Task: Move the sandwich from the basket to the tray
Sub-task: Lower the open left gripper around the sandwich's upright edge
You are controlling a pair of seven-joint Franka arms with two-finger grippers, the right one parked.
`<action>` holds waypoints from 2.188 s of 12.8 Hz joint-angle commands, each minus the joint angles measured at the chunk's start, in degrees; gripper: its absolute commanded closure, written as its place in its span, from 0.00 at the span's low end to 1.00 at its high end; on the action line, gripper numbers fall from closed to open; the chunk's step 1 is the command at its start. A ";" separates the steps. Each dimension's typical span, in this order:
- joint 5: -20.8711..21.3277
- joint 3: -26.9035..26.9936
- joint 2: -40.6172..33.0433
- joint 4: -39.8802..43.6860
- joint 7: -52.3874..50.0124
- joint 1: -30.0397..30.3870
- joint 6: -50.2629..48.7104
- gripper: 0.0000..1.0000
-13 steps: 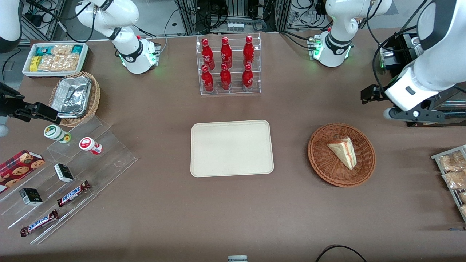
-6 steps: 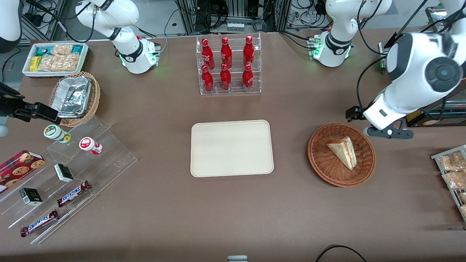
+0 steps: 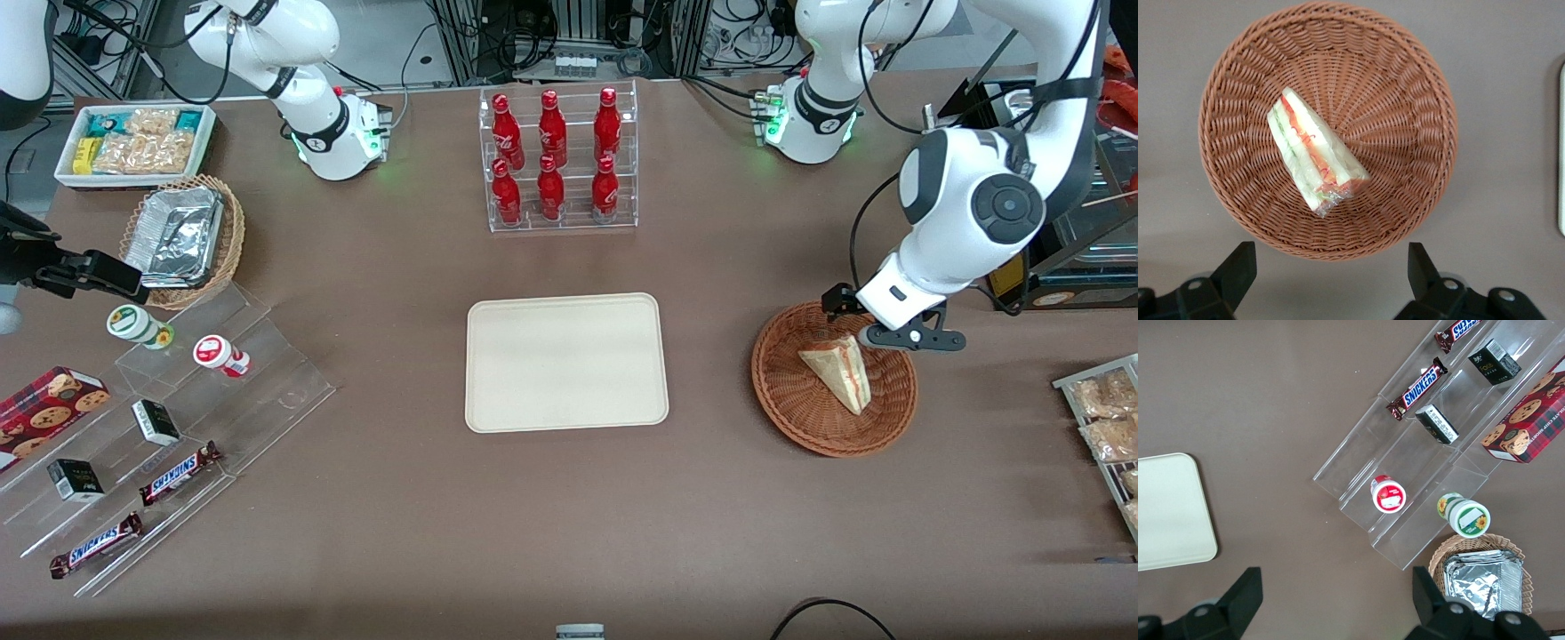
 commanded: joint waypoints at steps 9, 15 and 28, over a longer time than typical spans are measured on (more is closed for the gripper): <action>0.71 0.07 3.16 -0.97 -34.54 0.81 8.48 0.00; 0.62 0.16 6.23 -0.80 -36.95 0.98 9.46 0.00; 0.62 1.92 14.24 -0.62 -37.39 0.98 15.87 0.00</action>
